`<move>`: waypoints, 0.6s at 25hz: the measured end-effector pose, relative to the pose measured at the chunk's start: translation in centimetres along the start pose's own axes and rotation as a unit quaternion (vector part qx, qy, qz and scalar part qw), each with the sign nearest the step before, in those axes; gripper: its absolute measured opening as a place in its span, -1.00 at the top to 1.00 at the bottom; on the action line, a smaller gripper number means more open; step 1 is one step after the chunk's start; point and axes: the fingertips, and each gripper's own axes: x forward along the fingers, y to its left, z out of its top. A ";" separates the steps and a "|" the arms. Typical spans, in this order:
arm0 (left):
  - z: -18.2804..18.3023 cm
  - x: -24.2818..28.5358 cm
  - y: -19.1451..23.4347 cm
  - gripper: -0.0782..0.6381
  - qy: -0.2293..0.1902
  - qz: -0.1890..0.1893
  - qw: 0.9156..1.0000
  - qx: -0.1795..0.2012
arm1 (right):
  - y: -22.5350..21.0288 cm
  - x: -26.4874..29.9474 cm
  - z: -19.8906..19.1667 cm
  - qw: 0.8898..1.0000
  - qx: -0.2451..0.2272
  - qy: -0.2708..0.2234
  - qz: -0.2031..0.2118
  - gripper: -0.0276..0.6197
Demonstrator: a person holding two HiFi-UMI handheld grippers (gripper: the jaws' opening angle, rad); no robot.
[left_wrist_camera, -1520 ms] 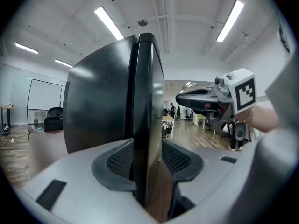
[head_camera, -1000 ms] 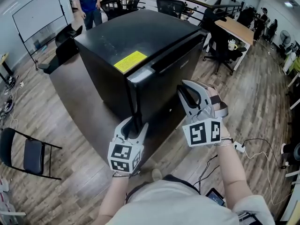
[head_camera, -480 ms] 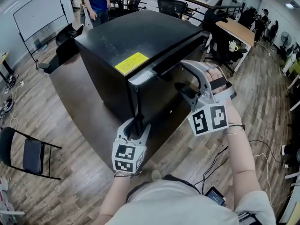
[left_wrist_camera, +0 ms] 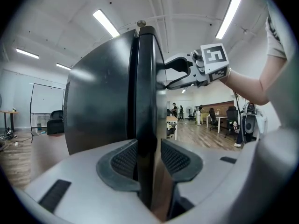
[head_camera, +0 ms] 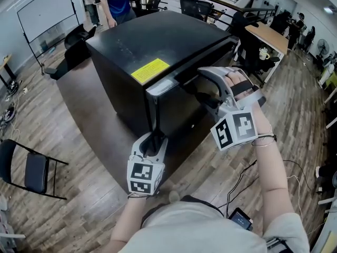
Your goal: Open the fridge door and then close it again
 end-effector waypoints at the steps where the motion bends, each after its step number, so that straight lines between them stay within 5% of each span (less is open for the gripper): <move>1: 0.0 0.0 0.0 0.36 0.000 0.003 1.000 -0.001 | 0.0 0.0 0.0 1.000 0.002 0.003 -0.001 -0.09; 15: -0.1 -0.2 0.1 0.43 0.004 0.013 1.000 -0.024 | 0.0 -0.1 0.1 1.000 0.007 0.010 -0.012 -0.08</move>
